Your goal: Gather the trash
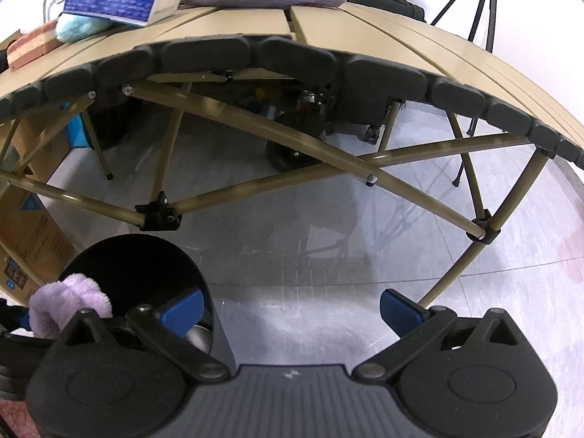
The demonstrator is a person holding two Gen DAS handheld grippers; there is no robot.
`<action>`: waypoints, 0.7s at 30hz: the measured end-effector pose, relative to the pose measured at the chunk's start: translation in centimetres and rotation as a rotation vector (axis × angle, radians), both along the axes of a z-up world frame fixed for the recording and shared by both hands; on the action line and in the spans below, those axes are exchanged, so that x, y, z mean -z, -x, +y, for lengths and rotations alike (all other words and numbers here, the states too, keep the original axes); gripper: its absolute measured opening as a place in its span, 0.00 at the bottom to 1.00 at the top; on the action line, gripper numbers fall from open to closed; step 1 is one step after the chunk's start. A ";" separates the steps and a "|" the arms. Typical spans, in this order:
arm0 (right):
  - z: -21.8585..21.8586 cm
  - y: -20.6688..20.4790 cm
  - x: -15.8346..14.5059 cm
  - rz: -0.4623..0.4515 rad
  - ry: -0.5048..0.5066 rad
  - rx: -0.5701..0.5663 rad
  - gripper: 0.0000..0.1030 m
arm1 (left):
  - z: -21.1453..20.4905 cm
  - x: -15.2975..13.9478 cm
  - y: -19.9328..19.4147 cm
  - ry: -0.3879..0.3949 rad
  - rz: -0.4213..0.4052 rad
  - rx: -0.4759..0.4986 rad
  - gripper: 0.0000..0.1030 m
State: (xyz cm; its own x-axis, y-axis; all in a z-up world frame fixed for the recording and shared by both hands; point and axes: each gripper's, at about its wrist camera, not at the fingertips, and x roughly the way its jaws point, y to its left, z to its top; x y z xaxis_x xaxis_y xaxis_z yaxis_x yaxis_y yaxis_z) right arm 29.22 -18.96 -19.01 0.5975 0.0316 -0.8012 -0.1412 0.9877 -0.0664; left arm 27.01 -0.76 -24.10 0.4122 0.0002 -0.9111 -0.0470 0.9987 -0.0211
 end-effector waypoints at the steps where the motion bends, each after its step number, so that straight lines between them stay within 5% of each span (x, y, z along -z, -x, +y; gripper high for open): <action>1: 0.0 0.0 0.0 0.001 0.000 -0.001 1.00 | 0.1 0.0 0.0 0.001 0.002 -0.006 0.80; 4: 0.1 0.0 0.0 0.002 0.000 -0.004 1.00 | 0.2 -0.1 -0.1 -0.013 0.010 -0.030 1.00; 21: 0.1 0.0 0.0 0.002 0.000 -0.005 1.00 | -0.2 0.0 0.1 -0.027 0.032 -0.013 1.00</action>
State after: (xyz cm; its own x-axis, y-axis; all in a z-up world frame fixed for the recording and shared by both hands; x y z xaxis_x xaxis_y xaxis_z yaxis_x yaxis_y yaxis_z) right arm 29.17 -18.85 -19.06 0.5955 0.0341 -0.8026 -0.1461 0.9870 -0.0664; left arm 26.94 -1.00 -24.10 0.3824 0.0307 -0.9235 -0.0607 0.9981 0.0080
